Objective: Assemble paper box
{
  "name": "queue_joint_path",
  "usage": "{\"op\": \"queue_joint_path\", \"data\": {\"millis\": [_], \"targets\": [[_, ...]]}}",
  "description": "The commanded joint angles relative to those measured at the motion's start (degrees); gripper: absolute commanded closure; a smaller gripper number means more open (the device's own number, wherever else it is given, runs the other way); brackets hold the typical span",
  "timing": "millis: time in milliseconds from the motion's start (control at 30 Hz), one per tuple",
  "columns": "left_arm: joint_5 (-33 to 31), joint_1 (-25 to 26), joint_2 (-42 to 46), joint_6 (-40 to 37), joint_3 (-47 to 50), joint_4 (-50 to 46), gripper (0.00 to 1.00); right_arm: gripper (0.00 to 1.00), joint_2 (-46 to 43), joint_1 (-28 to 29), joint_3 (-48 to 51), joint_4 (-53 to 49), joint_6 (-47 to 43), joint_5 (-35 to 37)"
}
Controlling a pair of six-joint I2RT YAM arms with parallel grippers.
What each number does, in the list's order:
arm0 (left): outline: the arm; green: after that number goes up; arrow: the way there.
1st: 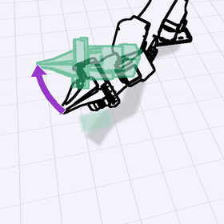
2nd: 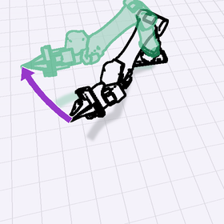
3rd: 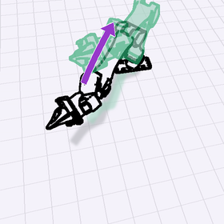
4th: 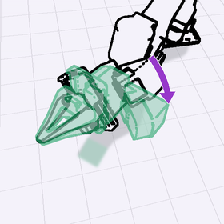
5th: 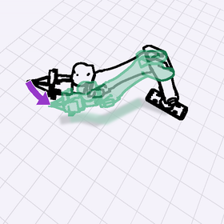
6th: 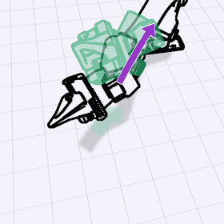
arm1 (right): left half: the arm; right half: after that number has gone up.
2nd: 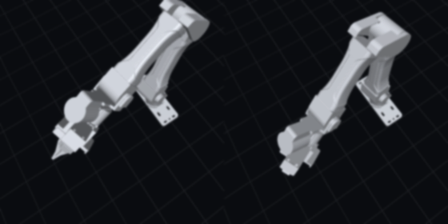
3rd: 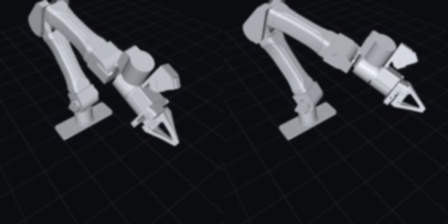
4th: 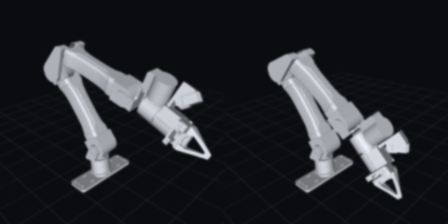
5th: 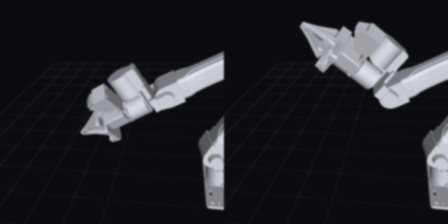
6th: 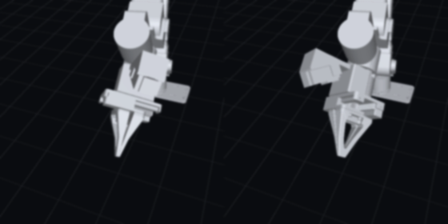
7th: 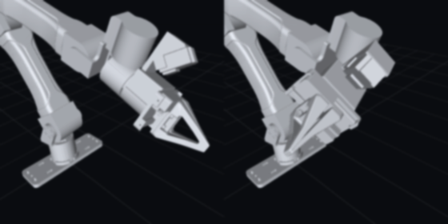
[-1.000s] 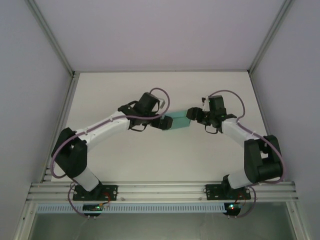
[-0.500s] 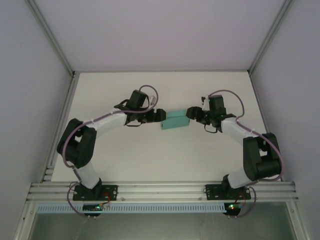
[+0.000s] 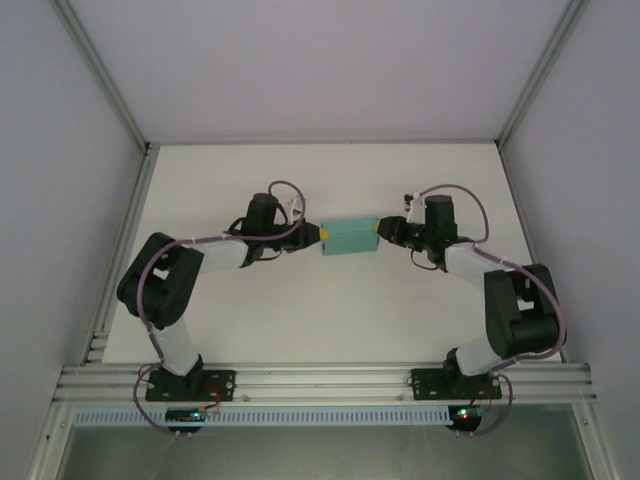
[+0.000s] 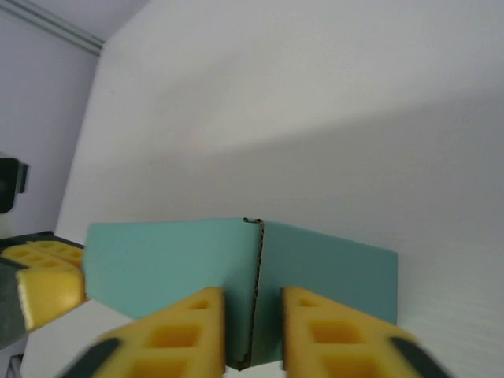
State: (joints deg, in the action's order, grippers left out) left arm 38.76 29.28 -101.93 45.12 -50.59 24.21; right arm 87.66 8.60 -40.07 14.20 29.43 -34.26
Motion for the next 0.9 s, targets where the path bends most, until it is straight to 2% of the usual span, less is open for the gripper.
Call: {"op": "queue_joint_path", "data": {"millis": [0, 167, 333, 367, 400, 433, 500, 567, 633, 667, 700, 767, 867], "targets": [[-3.61, -0.36, -5.36, 1.48, 4.05, -8.01, 1.0, 0.9, 5.86, -2.06, 5.37, -9.65, -0.92, 4.39], [-3.06, -0.28, -5.65, 1.02, 1.67, -10.06, 1.0, 0.97, 5.05, -2.0, 4.34, -11.48, -2.13, 4.6], [-3.3, -0.1, -3.45, -0.92, -2.16, -15.6, 1.0, 0.96, 3.36, -1.91, 1.77, -15.09, -2.78, 5.25], [-4.12, -0.01, -2.67, -1.82, -3.54, -18.01, 0.97, 0.93, 2.87, -1.84, 0.85, -15.7, -2.96, 5.22], [-5.25, 0.2, -1.7, -3.3, -5.35, -20.58, 0.78, 0.9, 2.08, -1.75, -0.28, -16.55, -3.19, 5.21], [-6.42, 0.42, -0.83, -4.74, -7.2, -23.41, 0.65, 0.85, 1.35, -1.56, -1.46, -17.49, -3.6, 5.33], [-9.06, 0.65, 1.02, -7.79, -11.67, -29.34, 0.55, 0.74, -0.29, -1.5, -4.67, -20.08, -5.13, 5.47], [-11.37, 0.7, 2.39, -10.39, -15.79, -34.17, 0.33, 0.65, -1.78, -1.44, -7.82, -23.03, -6.66, 5.96], [-14.37, 0.65, 4.11, -12.24, -19.6, -38.42, 0.15, 0.55, -3.08, -1.48, -11.41, -25.51, -8.73, 6.16], [-15.66, 0.65, 5.06, -13.24, -21.02, -40.04, 0.02, 0.52, -3.65, -1.53, -13.31, -26.55, -9.69, 6.41], [-17.55, 0.69, 6.2, -14.1, -22.45, -41.85, 0.0, 0.51, -4.06, -1.55, -15.16, -27.8, -11.69, 6.19], [-21.97, 0.56, 8.19, -16.02, -24.58, -45.11, 0.0, 0.41, -4.42, -1.68, -18.63, -30.39, -14.82, 5.97], [-30.89, 0.16, 11.37, -18.11, -25.67, -47.97, 0.0, 0.29, -4.2, -1.45, -23.03, -32.49, -25.4, 4.3]]}}
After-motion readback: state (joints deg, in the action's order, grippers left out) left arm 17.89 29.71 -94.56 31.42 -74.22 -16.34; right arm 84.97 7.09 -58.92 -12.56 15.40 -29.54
